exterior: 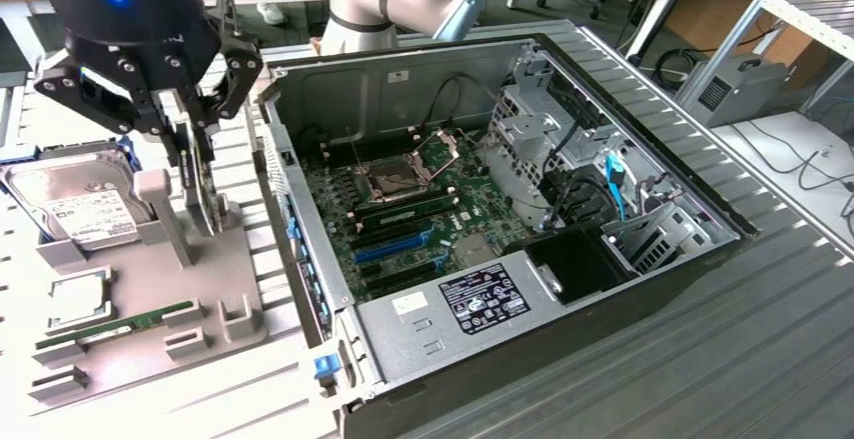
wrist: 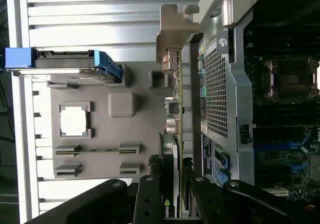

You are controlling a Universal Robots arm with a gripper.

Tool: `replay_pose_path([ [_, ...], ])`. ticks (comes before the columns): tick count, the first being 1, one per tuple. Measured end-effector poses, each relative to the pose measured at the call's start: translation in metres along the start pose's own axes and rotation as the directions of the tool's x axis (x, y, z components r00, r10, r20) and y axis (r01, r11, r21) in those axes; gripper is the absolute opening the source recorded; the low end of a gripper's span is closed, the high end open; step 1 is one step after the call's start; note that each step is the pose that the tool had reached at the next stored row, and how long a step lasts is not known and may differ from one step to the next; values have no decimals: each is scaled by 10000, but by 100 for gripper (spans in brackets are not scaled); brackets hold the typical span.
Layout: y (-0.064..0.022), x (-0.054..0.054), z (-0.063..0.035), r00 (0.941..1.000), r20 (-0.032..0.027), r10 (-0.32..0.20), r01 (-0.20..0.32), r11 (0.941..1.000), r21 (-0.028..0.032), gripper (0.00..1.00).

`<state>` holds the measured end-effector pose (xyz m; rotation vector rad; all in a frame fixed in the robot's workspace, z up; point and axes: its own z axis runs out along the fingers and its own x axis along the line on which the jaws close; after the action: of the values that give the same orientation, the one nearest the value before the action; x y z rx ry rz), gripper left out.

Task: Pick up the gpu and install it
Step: 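Pick up the gpu and move the gpu toward the slot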

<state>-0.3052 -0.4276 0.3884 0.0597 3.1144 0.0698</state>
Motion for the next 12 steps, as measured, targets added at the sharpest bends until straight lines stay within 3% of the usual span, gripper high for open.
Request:
replay_pose_path([
  [2,13,-7,-283,10000,0,0,0,10000,0,27],
  [4,20,-10,-423,10000,1,0,0,10000,-1,27],
  [7,21,-22,-425,10000,-2,0,0,10000,2,27],
  [12,30,-254,-418,10000,-1,0,0,10000,1,27],
])
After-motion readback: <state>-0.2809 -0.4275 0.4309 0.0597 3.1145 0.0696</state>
